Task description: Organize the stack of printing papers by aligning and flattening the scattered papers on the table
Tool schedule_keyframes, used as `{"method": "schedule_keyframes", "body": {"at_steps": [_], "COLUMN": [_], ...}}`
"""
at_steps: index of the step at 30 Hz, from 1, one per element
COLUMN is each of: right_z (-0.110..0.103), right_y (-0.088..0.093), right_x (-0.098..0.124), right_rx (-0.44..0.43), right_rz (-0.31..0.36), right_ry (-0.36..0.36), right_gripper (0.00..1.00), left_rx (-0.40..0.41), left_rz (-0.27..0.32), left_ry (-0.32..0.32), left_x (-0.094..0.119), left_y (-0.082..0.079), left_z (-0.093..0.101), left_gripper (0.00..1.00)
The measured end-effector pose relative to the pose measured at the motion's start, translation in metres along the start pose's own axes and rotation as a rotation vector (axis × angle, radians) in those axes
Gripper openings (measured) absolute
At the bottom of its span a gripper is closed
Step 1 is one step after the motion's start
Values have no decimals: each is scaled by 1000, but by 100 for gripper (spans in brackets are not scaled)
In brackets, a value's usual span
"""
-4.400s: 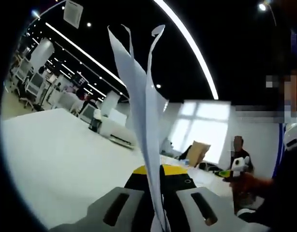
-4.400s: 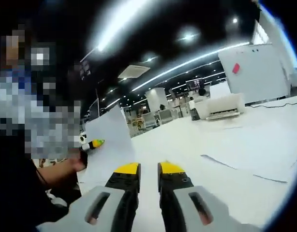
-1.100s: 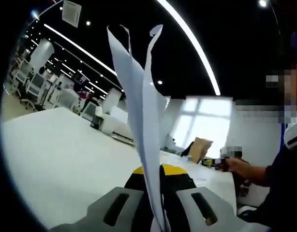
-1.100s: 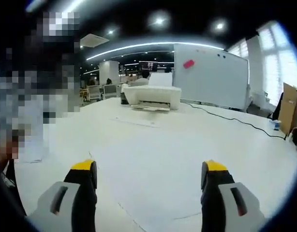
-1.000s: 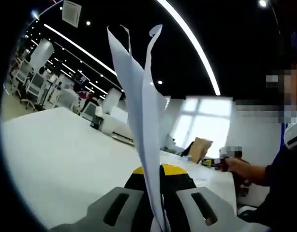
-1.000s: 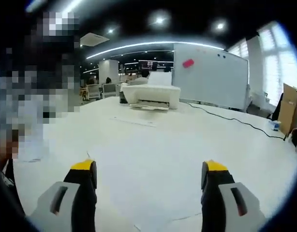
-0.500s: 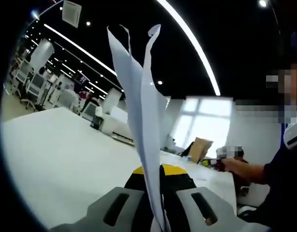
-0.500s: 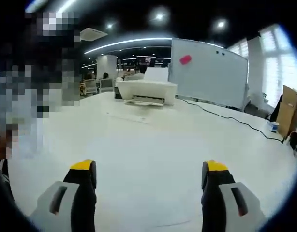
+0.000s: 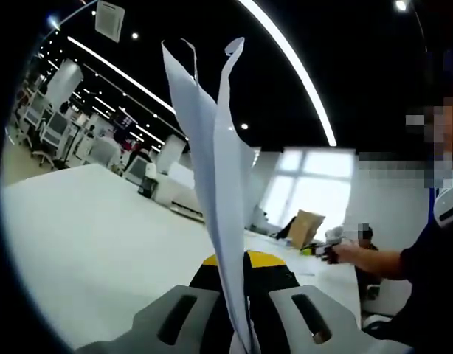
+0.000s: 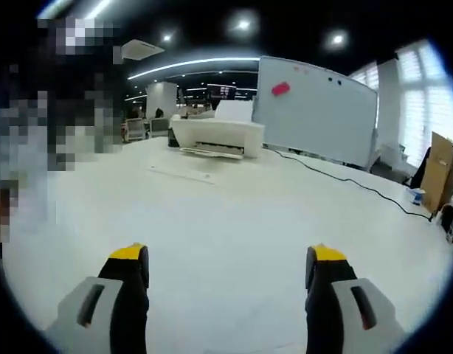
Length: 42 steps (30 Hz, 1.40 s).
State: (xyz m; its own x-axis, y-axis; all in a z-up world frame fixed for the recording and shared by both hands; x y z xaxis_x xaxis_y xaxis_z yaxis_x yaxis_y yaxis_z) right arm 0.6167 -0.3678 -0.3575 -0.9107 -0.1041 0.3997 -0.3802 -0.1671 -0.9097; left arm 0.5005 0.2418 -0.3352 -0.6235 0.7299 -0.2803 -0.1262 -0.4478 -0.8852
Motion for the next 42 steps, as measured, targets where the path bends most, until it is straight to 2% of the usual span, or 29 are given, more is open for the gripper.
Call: {"method": "schedule_keyframes", "body": {"at_steps": [12,20,27,37,42], "right_z": [11,18,15,25,23], "right_y": [15,15,20,38,39], "right_x": [-16,-27,-34,-50,-51], "right_rx": [3,15,40,-22,-26], "right_rz": [-25,-11,-37,-75,-68], "right_ry": [2,-2,-32,-46,-52], "right_gripper": [83,83,81,77,75], "left_rx": [-11,-12,-19,-18,-20], "left_rz": [0,-5,-12,-11,-15], "left_ry": [-3,-5,-3,-5,-5], "left_x": [1,1,0,0,-1], "left_y": [0,0,2,2,3], "left_z": [0,-1,0,1,1], "left_gripper": [6,6,6,6,6]}}
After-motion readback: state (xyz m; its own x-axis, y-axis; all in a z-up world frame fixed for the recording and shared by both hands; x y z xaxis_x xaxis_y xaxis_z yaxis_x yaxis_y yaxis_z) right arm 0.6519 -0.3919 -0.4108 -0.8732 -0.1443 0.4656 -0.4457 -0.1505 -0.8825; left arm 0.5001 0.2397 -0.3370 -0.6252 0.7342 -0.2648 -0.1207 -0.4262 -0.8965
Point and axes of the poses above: the point that each gripper's makers call its tool centre point, and the gripper's own axes: x roughly backward along the fingers, z roughly to its right, y roughly out of its underside, the point moved 3 cm from there along x, roughly backward along the fingers, and after that the axes turned 6 degrees about y, right-handed, at the moved point
